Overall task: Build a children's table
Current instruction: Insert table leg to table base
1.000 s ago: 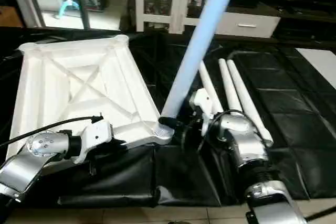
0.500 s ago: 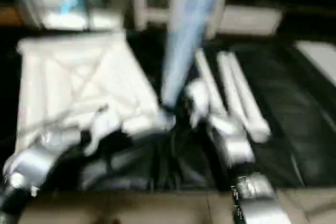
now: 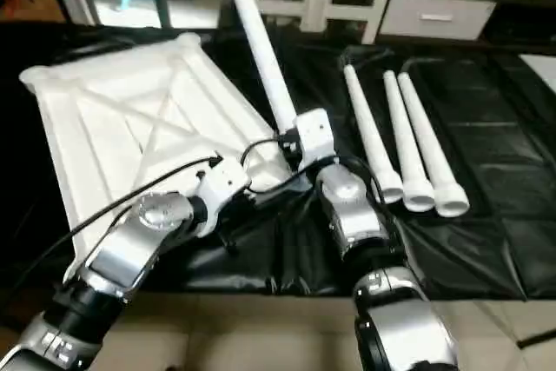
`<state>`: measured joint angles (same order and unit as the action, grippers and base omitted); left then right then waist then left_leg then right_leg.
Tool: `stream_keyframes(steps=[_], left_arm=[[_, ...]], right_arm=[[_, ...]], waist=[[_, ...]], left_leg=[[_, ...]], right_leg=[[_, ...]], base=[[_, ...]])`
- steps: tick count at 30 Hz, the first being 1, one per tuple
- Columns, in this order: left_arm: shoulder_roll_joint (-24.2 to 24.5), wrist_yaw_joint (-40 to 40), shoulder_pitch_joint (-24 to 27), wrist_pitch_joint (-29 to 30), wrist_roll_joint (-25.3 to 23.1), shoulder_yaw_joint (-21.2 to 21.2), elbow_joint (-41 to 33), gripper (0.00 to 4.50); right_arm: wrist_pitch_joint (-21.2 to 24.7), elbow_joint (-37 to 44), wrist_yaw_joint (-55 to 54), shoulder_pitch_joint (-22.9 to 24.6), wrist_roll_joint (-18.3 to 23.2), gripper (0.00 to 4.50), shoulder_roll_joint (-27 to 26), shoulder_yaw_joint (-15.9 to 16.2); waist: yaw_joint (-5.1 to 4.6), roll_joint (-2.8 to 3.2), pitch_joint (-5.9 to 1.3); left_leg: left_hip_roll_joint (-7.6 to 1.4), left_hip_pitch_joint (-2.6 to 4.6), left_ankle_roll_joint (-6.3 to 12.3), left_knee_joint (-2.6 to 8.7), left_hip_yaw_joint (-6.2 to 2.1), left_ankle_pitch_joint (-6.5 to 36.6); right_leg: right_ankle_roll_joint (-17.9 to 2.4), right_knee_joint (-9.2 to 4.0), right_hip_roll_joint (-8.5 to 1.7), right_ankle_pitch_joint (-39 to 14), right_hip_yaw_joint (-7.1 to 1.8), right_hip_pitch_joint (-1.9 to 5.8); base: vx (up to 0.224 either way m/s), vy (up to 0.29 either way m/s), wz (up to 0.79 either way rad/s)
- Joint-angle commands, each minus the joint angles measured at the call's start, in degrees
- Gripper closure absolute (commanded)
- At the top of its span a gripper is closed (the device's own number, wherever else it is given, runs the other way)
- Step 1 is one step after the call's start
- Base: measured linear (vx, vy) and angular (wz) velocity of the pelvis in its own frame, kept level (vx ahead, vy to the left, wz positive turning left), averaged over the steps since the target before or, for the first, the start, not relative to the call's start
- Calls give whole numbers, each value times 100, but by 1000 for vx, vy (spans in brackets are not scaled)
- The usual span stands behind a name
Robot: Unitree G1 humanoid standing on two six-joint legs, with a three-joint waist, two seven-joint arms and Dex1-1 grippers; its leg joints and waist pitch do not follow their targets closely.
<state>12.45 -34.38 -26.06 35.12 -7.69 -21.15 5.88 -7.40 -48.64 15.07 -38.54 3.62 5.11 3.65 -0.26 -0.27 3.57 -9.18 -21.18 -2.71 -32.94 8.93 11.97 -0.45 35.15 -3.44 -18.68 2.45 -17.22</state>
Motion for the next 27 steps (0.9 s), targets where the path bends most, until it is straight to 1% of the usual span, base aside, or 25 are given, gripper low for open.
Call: stream_keyframes(steps=[1,2,3,4,5,6,7,8,9,10,11,12,13,14,16,17,18,19,20,21,22,23,25,26,27], left_arm=[[254,599,-135,-390,-344,291,195,450],[270,593,-129,-427,-345,296,197,450],[350,522,-90,-629,-337,313,201,450],[357,515,-86,-645,-336,314,201,450],[548,278,1,-1049,-319,233,189,450],[757,-2,117,-1473,-278,126,165,450],[812,-85,151,-1588,-263,97,158,450],[861,-159,182,-1689,-248,72,151,450],[903,-219,211,-1773,-231,48,145,450],[1003,-311,272,-1872,-212,6,154,450],[1099,-402,319,-2093,-187,-23,195,450],[1167,-556,371,-2289,-79,-19,214,450],[1206,-662,404,-2446,6,-5,224,450],[1199,-733,409,-2540,120,73,221,450],[1147,-800,393,-2658,358,258,203,450],[1118,-826,382,-2700,466,343,189,422],[1055,-903,370,-2651,670,482,124,405],[999,-1005,349,-2641,891,621,66,394],[997,-1034,341,-2683,937,645,69,391],[1003,-1057,326,-2751,978,669,76,381],[1000,-1077,308,-2826,1046,720,96,367],[1000,-1077,308,-2826,1046,720,96,356],[970,-1085,286,-2850,1154,809,103,352],[755,-950,107,-2645,1641,1306,35,342],[565,-753,-129,-2397,2075,1782,-23,331]], right_arm=[[-113,-438,427,487,233,263,-299,-6],[-150,-418,440,488,254,263,-299,-24],[-330,-300,513,492,377,263,-300,-124],[-345,-290,520,493,388,263,-301,-133],[-633,-92,627,490,630,263,-308,-352],[-896,127,813,478,918,263,-314,-578],[-955,190,870,476,995,263,-313,-633],[-1006,248,924,475,1063,263,-311,-681],[-1056,287,975,473,1111,263,-313,-726],[-1066,418,1185,470,1287,263,-313,-834],[-1083,587,1368,464,1471,263,-283,-950],[-1031,753,1579,448,1695,263,-240,-1075],[-998,872,1721,435,1845,263,-198,-1159],[-953,976,1835,411,1957,263,-130,-1221],[-922,1121,2019,381,2111,263,-14,-1296],[-918,1176,2089,371,2170,263,33,-1319],[-867,1252,2178,354,2253,263,97,-1349],[-786,1316,2287,319,2332,263,179,-1395],[-755,1328,2331,309,2350,263,202,-1417],[-717,1351,2409,294,2374,263,236,-1432],[-679,1379,2490,282,2389,263,277,-1439],[-679,1379,2490,282,2389,263,277,-1439],[-658,1408,2561,274,2393,263,314,-1435],[-541,1585,2738,319,2371,263,422,-1341],[-433,1765,2888,393,2314,263,524,-1205]], waist=[[-57,83,-181],[-57,79,-217],[-78,64,-268],[-109,61,-297],[-111,72,-293],[-133,37,-287],[-133,22,-324],[-142,26,-320],[-149,42,-304],[-139,58,-308],[-129,67,-333],[-103,71,-320],[-83,63,-319],[-83,63,-323],[-56,80,-351],[-49,76,-359],[-36,72,-368],[-26,86,-389],[-19,84,-403],[-10,73,-411],[9,93,-429],[9,79,-424],[22,68,-417],[23,69,-432],[63,60,-465]], left_leg=[[-523,66,346,479,-212,457],[-518,61,439,433,-210,190],[-486,65,657,344,-187,-318],[-471,46,915,283,-173,-786],[-474,51,1015,263,-161,-908],[-459,-22,1175,256,-139,-920],[-442,-80,1258,239,-134,-939],[-456,-65,1268,242,-124,-923],[-481,-40,1230,242,-104,-685],[-497,-36,1202,240,-103,-663],[-502,-22,1197,225,-91,-648],[-533,-20,1201,228,-82,-577],[-535,-21,1198,234,-70,-499],[-532,-16,1201,230,-66,-503],[-528,21,1258,184,-42,-763],[-523,11,1287,172,-40,-869],[-494,-1,1349,149,-29,-1022],[-476,-15,1373,126,-22,-1082],[-477,-24,1371,112,-25,-1123],[-478,-36,1397,90,-24,-1210],[-464,-53,1412,76,-23,-1205],[-460,-61,1402,73,-17,-1157],[-463,-63,1330,89,-3,-881],[-465,-62,1306,88,-3,-829],[-455,-49,1223,67,2,-859]], right_leg=[[-1185,-330,-505,1469,-257,-21],[-1172,-295,-500,1852,-251,-1],[-1152,-233,-477,2610,-247,-5],[-1152,-175,-478,3246,-237,-15],[-1169,-165,-483,3400,-232,-47],[-1168,-151,-525,3622,-246,-12],[-1073,-119,-532,3939,-231,34],[-1060,-111,-524,3989,-220,1],[-1136,-113,-511,3698,-219,-57],[-1179,-105,-506,3583,-220,-68],[-1224,-101,-500,3508,-223,-72],[-1276,-97,-503,3345,-232,-104],[-1326,-101,-503,3187,-236,-103],[-1349,-95,-494,3150,-233,-105],[-1415,-59,-469,3191,-231,-127],[-1424,-46,-470,3251,-228,-117],[-1445,-29,-474,3396,-230,-110],[-1458,-11,-482,3508,-235,-103],[-1472,5,-486,3608,-237,-95],[-1491,28,-469,3748,-228,-98],[-1496,37,-474,3723,-220,-98],[-1492,38,-471,3679,-222,-103],[-1528,12,-476,3343,-224,-105],[-1544,9,-478,3264,-226,-95],[-1633,34,-450,3309,-217,-73]], base=[[0,0,0],[0,0,0],[0,0,0],[0,0,0],[0,0,0],[0,0,0],[0,0,0],[0,0,0],[0,0,0],[0,0,0],[0,0,0],[0,0,0],[0,0,0],[0,0,0],[0,0,0],[0,0,0],[0,0,0],[0,0,0],[0,0,0],[0,0,0],[0,0,0],[0,0,0],[0,0,0],[0,0,0],[0,0,0]])
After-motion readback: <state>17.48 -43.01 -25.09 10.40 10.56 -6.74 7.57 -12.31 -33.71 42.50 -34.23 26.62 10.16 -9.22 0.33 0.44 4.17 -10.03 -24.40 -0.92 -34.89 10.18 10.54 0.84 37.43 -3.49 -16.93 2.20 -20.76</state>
